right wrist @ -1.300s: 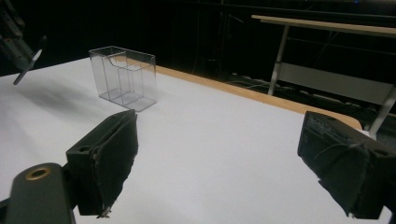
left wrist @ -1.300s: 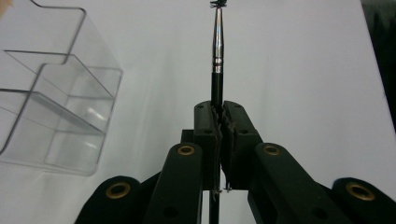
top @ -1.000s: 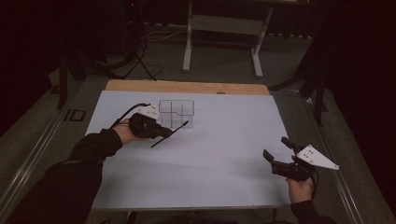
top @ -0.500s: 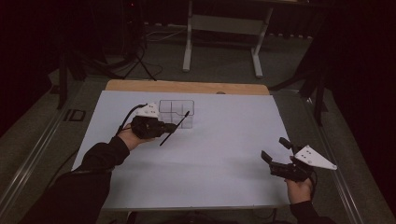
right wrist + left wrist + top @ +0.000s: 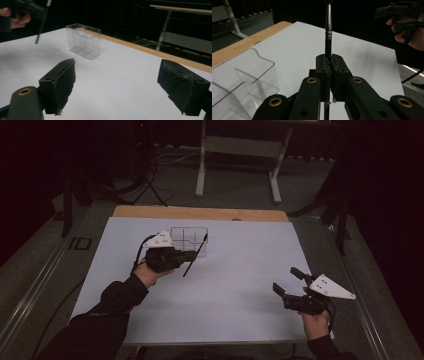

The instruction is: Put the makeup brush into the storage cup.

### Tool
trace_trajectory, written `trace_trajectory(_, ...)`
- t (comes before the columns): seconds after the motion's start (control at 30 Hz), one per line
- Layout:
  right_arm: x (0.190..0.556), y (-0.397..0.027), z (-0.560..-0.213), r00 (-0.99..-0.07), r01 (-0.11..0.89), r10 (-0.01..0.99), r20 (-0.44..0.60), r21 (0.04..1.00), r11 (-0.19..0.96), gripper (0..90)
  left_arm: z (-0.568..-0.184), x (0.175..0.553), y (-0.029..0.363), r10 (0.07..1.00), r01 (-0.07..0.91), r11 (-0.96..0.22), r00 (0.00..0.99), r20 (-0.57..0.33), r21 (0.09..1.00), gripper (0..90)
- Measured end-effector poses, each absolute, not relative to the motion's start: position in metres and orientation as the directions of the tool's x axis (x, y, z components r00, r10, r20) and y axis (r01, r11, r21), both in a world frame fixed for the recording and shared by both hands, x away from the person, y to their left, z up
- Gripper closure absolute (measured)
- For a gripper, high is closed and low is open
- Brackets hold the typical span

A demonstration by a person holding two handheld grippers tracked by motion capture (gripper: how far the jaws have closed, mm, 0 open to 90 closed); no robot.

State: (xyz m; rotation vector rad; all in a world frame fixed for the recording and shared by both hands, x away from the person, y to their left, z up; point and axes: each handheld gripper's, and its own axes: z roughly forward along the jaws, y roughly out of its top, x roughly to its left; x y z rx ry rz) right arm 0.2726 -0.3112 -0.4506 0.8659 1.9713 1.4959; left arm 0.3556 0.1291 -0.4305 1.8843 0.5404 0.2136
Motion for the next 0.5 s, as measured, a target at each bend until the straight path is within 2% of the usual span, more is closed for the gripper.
trace_trajectory(0.17,0.275,-0.298,-0.448,-0.7,0.224,0.714,0.012,0.953,0.204,13.6,-0.425,0.349,0.118,0.454,0.245,-0.259,0.885,-0.106,0.934,85.6)
trace_trajectory(0.27,0.28,-0.286,-0.445,-0.709,0.277,0.702,0.069,0.942,0.187,12.9,-0.42,0.349,0.114,0.454,0.236,-0.233,0.884,-0.109,0.943,85.6)
trace_trajectory(0.37,0.283,-0.279,-0.442,-0.703,0.296,0.706,0.083,0.937,0.184,12.1,-0.416,0.348,0.109,0.457,0.227,-0.214,0.883,-0.108,0.95,85.7)
trace_trajectory(0.5,0.285,-0.265,-0.438,-0.742,0.3,0.662,0.108,0.936,0.183,12.0,-0.413,0.346,0.101,0.447,0.219,-0.206,0.888,-0.108,0.954,85.6)
